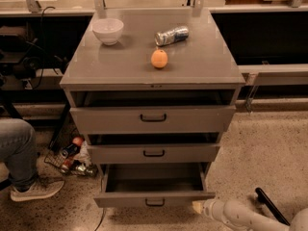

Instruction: Close bottom drawer

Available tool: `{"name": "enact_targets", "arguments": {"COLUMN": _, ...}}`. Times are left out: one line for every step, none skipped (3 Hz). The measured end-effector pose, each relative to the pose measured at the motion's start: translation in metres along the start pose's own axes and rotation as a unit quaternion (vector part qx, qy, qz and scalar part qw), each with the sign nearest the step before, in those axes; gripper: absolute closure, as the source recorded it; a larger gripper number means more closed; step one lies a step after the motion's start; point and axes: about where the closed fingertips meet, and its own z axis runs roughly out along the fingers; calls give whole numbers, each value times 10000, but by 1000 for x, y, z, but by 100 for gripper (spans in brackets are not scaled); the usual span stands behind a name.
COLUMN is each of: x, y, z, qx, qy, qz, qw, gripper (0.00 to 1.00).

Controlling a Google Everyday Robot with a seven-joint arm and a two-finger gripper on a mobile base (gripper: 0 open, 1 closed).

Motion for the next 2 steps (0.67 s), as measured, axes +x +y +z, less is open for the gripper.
{"name": "enact_targets", "arguments": {"x": 0, "y": 0, "z": 0, "qx": 0, "qy": 0, "qz": 0, "qw": 10000, "gripper": 100}}
{"name": "enact_targets", "arguments": {"x": -38, "y": -6, "z": 10, "qx": 7, "qy": -486, "qz": -120, "qw": 9987, "gripper": 100}}
